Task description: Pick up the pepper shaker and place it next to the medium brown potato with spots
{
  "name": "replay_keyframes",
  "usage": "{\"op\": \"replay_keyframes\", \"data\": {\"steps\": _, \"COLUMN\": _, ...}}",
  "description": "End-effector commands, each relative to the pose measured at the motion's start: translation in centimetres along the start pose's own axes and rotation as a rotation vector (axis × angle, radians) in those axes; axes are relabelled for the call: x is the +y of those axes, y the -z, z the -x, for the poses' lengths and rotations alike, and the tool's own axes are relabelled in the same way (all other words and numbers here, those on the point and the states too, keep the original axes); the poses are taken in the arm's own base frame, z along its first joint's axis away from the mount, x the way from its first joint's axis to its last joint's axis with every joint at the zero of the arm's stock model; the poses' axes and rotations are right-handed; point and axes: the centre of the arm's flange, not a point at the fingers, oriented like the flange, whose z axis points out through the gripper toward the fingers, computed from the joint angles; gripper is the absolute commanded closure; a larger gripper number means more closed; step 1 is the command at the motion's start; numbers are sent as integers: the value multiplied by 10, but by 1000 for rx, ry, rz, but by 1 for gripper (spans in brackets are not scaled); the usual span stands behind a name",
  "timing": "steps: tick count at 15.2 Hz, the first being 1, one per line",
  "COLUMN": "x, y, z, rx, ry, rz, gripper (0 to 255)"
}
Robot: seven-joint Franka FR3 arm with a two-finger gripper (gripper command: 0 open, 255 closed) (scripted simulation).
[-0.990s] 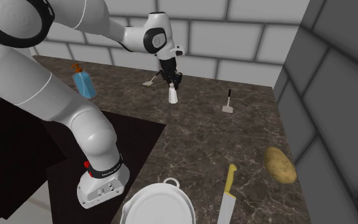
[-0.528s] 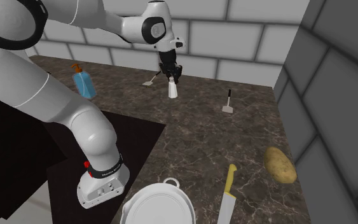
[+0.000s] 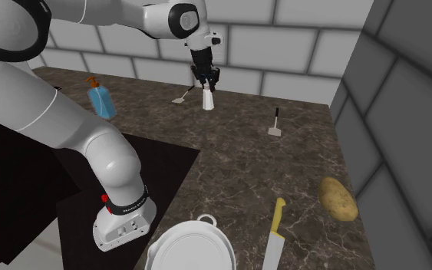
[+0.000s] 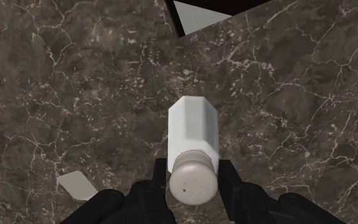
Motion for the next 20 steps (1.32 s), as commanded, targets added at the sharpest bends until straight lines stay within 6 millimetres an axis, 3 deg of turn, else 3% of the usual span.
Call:
{"op": "replay_keyframes", "data": {"steps": 1, "x": 2, "y": 11, "z": -2, "rx": 0, "ry": 0, "rz": 0, "gripper": 255}}
{"op": "replay_keyframes", "data": {"steps": 3, "x": 2, "y": 17, "z": -3, "rx": 0, "ry": 0, "rz": 0, "gripper": 255}}
{"op": "replay_keyframes", "data": {"steps": 20, "x": 221, "y": 8, "z": 48, "rx": 0, "ry": 0, "rz": 0, "gripper": 255}}
